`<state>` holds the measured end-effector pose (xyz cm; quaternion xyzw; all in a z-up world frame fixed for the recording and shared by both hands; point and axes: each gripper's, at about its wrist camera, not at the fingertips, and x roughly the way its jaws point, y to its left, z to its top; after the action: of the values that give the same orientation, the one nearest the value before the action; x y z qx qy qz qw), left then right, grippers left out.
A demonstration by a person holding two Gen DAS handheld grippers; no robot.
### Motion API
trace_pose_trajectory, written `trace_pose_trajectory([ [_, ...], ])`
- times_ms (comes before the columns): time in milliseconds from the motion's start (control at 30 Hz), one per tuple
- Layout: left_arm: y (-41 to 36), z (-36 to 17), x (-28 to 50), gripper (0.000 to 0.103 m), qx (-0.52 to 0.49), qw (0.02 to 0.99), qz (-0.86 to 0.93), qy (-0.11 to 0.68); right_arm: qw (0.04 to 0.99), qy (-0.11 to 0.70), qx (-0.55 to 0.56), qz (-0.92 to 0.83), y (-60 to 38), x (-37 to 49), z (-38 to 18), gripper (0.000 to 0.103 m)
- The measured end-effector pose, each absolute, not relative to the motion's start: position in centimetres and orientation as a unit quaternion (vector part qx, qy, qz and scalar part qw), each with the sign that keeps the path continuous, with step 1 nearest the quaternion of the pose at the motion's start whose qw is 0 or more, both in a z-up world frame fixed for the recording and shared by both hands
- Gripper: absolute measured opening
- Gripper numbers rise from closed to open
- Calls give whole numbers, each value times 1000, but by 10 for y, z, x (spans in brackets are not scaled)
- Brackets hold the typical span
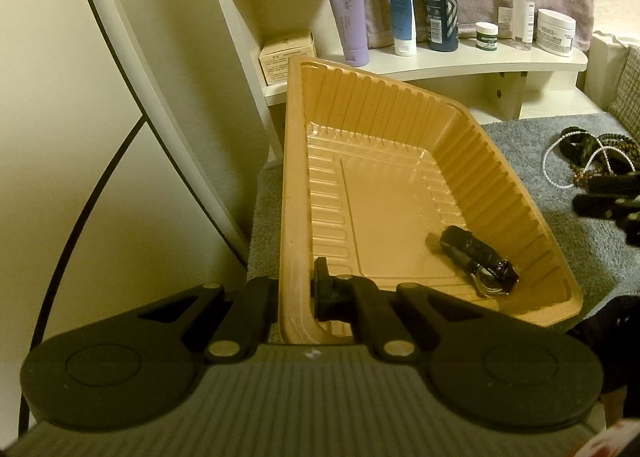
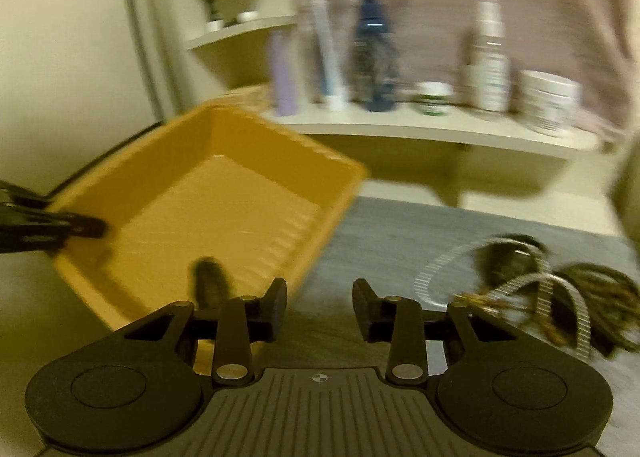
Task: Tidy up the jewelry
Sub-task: 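Carry the black bracelet into the orange tray and open the right tool, then grasp the white pearl necklace with the right tool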
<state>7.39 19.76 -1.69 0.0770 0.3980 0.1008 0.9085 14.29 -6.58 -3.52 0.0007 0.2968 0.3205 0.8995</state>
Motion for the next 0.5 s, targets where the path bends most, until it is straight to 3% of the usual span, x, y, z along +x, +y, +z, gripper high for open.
trace_pose_trajectory([
  [500, 198, -17, 74, 2, 79, 908, 104, 399, 942, 302, -31, 147, -154, 164, -66, 38],
])
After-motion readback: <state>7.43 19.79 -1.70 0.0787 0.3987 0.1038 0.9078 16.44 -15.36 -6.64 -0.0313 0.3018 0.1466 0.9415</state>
